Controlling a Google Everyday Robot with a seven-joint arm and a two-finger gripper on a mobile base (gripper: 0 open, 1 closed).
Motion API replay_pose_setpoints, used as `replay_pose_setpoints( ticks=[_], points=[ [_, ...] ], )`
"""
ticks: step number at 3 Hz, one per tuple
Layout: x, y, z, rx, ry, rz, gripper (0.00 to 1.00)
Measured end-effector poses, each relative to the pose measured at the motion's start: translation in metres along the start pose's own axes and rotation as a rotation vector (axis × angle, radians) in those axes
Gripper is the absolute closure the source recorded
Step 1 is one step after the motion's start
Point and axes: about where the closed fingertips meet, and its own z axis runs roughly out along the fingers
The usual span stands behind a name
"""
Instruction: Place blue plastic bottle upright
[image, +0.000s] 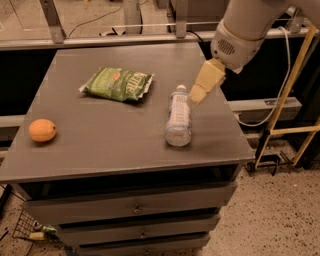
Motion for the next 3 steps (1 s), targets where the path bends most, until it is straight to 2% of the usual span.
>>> replay_pose_setpoints(
  ticks=[1, 2, 3],
  points=[
    [-0.018, 0.017, 0.013, -0.005, 0.044, 0.122, 0.0],
    [-0.039, 0.034, 0.045, -0.038, 0.121, 0.249, 0.0],
    [-0.051, 0.042, 0.062, -0.05, 0.159, 0.3, 0.0]
  ],
)
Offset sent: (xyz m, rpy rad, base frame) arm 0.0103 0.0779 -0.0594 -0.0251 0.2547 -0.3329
